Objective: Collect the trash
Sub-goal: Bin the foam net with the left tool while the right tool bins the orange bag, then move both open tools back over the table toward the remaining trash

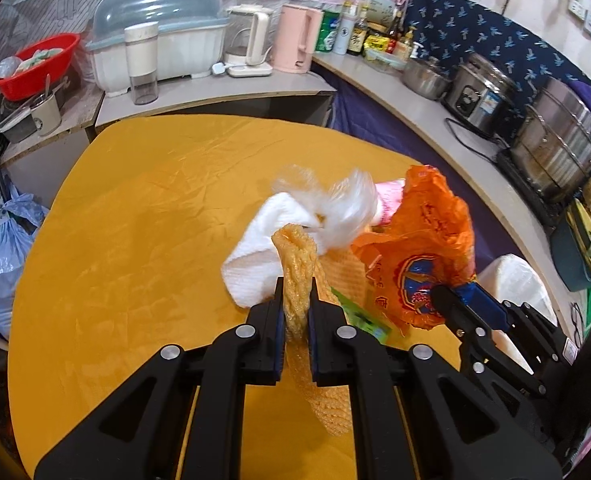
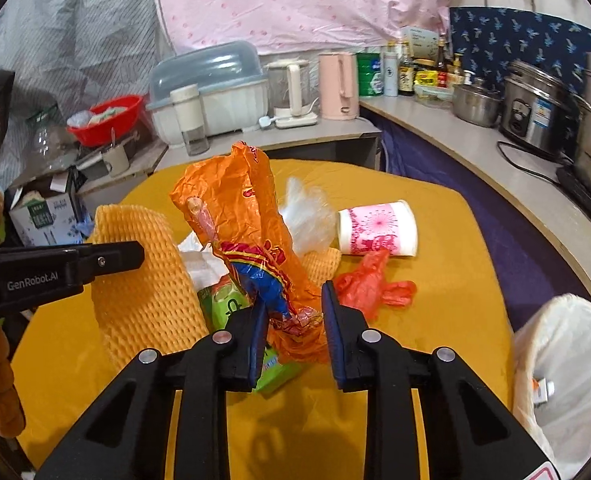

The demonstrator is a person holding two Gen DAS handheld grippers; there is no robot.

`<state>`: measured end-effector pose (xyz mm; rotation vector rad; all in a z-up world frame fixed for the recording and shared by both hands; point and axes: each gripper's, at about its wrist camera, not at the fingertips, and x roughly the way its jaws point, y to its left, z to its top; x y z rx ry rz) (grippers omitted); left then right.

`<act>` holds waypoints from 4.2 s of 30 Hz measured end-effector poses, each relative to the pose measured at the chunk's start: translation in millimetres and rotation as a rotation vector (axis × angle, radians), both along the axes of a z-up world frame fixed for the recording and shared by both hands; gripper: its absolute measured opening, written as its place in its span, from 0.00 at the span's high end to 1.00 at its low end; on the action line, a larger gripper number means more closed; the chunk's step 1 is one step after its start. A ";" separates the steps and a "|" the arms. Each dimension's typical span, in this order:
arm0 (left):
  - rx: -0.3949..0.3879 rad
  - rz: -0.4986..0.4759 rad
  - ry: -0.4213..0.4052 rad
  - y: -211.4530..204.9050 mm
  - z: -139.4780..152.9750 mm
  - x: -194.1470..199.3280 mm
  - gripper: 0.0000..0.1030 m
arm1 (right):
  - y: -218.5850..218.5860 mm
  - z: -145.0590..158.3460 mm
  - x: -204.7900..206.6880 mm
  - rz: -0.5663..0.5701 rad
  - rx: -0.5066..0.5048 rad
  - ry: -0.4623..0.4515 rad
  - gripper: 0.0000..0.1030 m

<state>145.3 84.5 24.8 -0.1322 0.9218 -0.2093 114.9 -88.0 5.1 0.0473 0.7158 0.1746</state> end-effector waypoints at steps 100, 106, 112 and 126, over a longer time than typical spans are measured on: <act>0.089 -0.166 -0.159 -190.1 10.5 -27.2 0.37 | -185.3 1.7 -94.3 -0.590 0.198 -0.012 0.44; 0.094 -0.117 -0.140 -155.7 7.6 -25.0 0.37 | -152.9 3.0 -82.5 -0.528 0.177 -0.003 0.44; 0.100 -0.079 -0.121 -124.2 2.1 -22.9 0.37 | -122.8 2.8 -73.4 -0.481 0.160 0.003 0.44; 0.152 0.014 -0.062 -38.6 -19.4 -15.7 0.31 | -48.9 -12.7 -51.1 -0.312 0.100 0.031 0.39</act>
